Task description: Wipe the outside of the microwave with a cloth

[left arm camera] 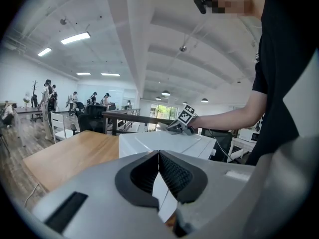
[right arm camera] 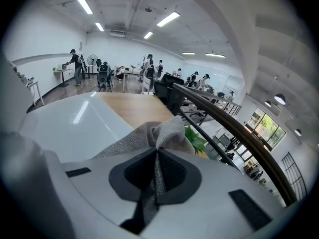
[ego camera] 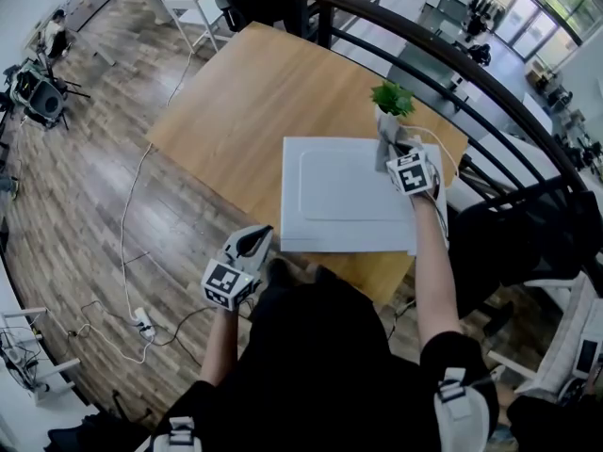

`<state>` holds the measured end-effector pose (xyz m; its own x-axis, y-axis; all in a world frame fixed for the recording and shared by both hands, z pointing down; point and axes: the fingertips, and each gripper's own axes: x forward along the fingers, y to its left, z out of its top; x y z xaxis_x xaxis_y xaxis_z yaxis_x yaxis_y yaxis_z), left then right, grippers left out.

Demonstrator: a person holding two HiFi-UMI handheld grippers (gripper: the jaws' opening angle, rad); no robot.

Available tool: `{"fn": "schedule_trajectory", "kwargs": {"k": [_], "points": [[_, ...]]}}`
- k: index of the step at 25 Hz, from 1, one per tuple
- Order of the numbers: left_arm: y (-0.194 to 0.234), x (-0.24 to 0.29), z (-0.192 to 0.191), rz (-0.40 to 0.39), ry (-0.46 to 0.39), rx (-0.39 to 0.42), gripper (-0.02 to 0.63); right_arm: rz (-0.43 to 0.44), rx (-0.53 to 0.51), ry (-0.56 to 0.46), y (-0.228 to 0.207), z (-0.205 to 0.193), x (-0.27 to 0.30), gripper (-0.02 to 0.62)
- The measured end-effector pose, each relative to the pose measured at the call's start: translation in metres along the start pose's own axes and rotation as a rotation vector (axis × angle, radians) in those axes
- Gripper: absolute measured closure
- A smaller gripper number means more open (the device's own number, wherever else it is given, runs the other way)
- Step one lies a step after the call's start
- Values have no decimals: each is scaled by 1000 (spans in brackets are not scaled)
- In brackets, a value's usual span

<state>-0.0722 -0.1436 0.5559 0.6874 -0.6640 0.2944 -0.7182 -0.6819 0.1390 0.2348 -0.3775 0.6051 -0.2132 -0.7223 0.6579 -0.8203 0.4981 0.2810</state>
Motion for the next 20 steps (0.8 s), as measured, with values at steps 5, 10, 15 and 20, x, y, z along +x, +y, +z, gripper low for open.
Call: {"fn": "schedule_trajectory", "kwargs": {"k": [5,10,15,20], "points": [[9,-2,-1,-16,1,0,603,10,-2,7,21,13,6,589],[19,-6,-2,-31,2,2,603,37,-18,3,52,31,17,589],[32,-15,-2,-42,8,13,603,63,-28,-4,85,53,26,589],[45,-22,0,-54,8,22,603,79,-36,-7,112,71,35,589]]}}
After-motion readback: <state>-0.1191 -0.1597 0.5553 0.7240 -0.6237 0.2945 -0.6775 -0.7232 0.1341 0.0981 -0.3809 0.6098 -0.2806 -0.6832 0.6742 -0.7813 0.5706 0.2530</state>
